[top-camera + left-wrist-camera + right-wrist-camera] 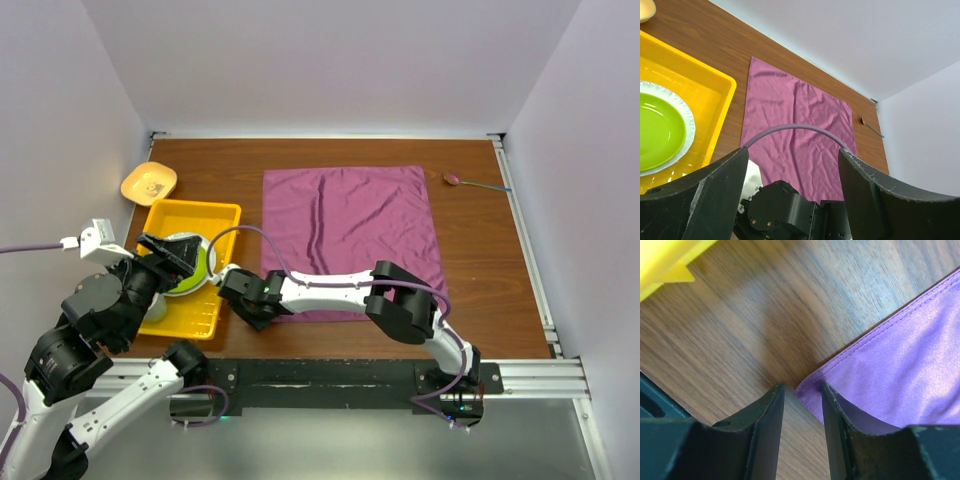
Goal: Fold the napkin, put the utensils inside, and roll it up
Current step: Fold the napkin
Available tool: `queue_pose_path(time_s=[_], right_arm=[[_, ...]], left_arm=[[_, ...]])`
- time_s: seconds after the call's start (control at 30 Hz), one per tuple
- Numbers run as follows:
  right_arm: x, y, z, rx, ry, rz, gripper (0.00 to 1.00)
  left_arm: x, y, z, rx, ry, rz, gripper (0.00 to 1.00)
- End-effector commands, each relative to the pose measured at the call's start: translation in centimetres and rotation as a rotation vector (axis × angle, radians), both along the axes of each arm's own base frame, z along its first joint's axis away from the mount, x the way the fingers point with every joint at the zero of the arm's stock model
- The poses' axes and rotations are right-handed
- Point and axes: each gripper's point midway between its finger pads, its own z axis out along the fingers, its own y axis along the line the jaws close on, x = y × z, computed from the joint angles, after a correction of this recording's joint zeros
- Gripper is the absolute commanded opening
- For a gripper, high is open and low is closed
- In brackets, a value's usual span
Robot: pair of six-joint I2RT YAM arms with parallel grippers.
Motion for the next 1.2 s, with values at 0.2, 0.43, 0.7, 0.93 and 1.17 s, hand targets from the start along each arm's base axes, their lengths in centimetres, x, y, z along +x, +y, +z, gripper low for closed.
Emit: queue_pose_path(time_s=[0.2, 0.43, 0.7, 0.93, 1.17], right_arm=[[-1.9, -1.2, -3.6, -0.068, 0.036, 0.003, 0.16], [-1.7, 1.2, 0.5, 0.032, 0.041, 0.011, 0.0], [-1.2, 1.4, 4.1, 0.127, 0.068, -0.025, 0.0], [4.8, -1.4, 6.9, 0.344, 0.214, -0.169, 0.0], [18.4, -12.4, 8.2, 0.484, 0.312, -0.424, 0.0]], left_arm=[[0.3, 0.2, 0.9, -0.014, -0.027, 0.023, 0.78], [0.5, -0.2, 0.7, -0.016, -0.016, 0.014, 0.78], [0.6, -0.7, 0.1, -0.029, -0.002, 0.0, 0.78], [1.4, -1.3, -0.5, 0.011, 0.012, -0.004, 0.78], [2.9, -2.5, -1.4, 0.071, 0.023, -0.019, 0.79]])
